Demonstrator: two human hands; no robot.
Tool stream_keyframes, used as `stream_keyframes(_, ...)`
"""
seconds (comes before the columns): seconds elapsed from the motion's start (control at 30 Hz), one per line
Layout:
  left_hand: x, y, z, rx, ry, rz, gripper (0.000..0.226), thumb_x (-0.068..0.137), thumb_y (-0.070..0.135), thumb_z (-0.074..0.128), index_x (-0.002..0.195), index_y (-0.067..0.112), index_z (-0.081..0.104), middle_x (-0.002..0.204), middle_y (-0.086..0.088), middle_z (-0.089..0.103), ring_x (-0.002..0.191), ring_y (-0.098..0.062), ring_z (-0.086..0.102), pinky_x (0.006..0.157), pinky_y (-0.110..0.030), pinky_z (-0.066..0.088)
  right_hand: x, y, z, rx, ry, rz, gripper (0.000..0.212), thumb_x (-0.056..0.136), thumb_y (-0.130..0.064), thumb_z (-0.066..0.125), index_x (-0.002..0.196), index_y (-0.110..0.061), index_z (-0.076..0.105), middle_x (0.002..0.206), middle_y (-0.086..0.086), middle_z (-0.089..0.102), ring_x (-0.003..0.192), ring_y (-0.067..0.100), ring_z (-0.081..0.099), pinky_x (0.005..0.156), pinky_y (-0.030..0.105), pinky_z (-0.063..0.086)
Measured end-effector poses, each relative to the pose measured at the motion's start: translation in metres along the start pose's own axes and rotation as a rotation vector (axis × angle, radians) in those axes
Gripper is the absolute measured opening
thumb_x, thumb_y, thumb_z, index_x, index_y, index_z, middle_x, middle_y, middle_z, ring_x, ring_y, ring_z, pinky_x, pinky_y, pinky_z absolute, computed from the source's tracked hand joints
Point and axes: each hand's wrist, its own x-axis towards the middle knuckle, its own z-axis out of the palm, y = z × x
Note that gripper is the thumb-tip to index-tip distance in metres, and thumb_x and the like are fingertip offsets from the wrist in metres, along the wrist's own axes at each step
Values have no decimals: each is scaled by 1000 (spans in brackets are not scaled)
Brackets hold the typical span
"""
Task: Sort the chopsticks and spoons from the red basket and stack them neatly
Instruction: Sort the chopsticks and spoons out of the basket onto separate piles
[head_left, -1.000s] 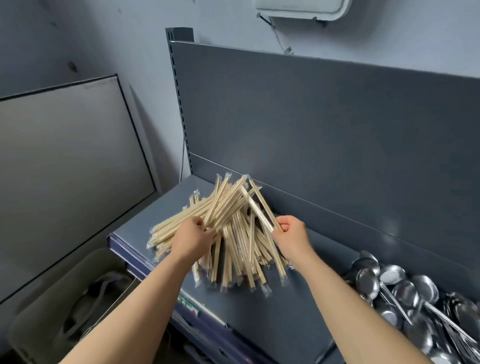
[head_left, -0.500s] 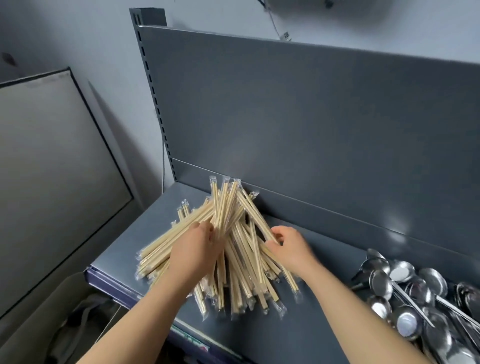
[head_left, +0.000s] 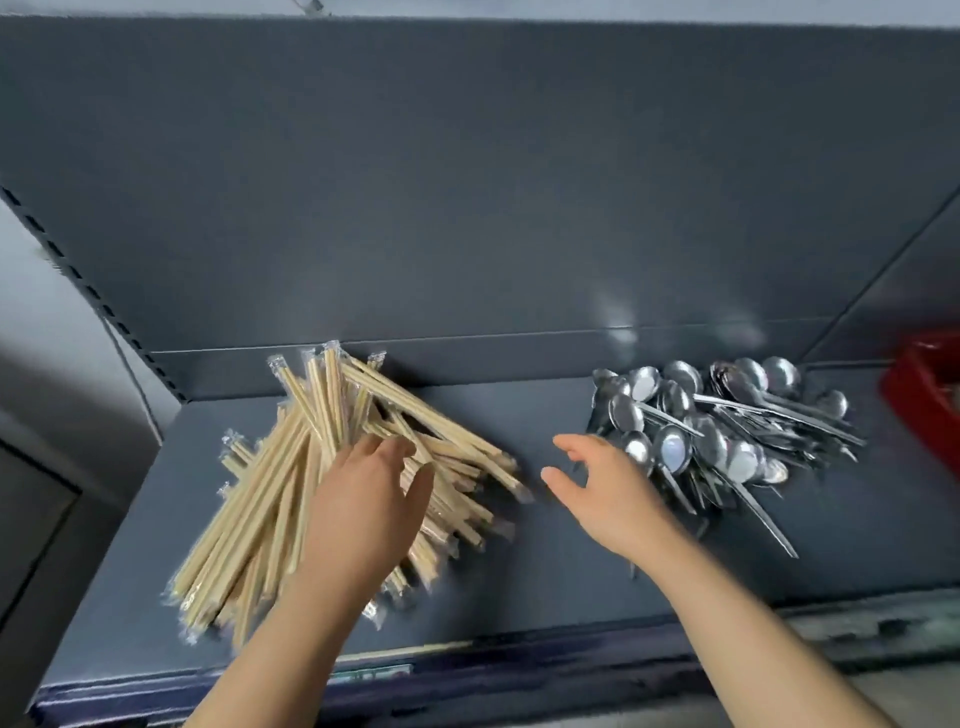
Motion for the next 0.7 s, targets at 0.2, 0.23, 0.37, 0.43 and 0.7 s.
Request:
stream_keyframes(0.2, 5, 91, 34, -117, -80, 248, 21, 85, 36, 63, 95, 19, 68, 88, -3, 66, 87, -31, 62, 71, -35, 49, -64, 92, -71, -25, 191, 160, 42, 93, -33, 60, 132, -18, 58, 130, -4, 59, 118, 13, 55, 98, 26, 42)
stream_keyframes(0.23, 6, 110, 40, -134, -82, 292, 22, 85, 36, 64, 96, 18, 68, 88, -3, 66, 86, -31, 62, 71, -35, 50, -74, 111, -84, -13, 232, 195, 41, 92, -33, 61, 131, -17, 59, 129, -4, 61, 118, 13, 56, 99, 28, 43)
stream_keyframes(0.37, 4, 203, 62, -225, -93, 438, 24, 88, 40, 59, 102, 21, 66, 96, 1, 66, 94, -26, 60, 71, -33, 48, -112, 189, -142, 33, 386, 318, 39, 90, -29, 66, 126, -14, 62, 123, 0, 65, 115, 15, 59, 102, 33, 44)
stream_keyframes(0.43, 2, 255, 76, -280, -97, 498, 23, 88, 40, 60, 100, 22, 66, 95, 2, 66, 92, -24, 61, 71, -33, 48, -129, 228, -174, 57, 457, 346, 37, 88, -27, 68, 123, -13, 64, 119, 2, 67, 112, 17, 61, 102, 37, 46)
stream_keyframes(0.7, 0, 458, 141, -409, -155, 583, 23, 86, 36, 64, 100, 18, 67, 89, 2, 66, 86, -23, 62, 73, -33, 51, -156, 359, -309, 93, 550, 356, 33, 93, -26, 61, 124, -15, 64, 121, -3, 65, 114, 13, 59, 103, 34, 45)
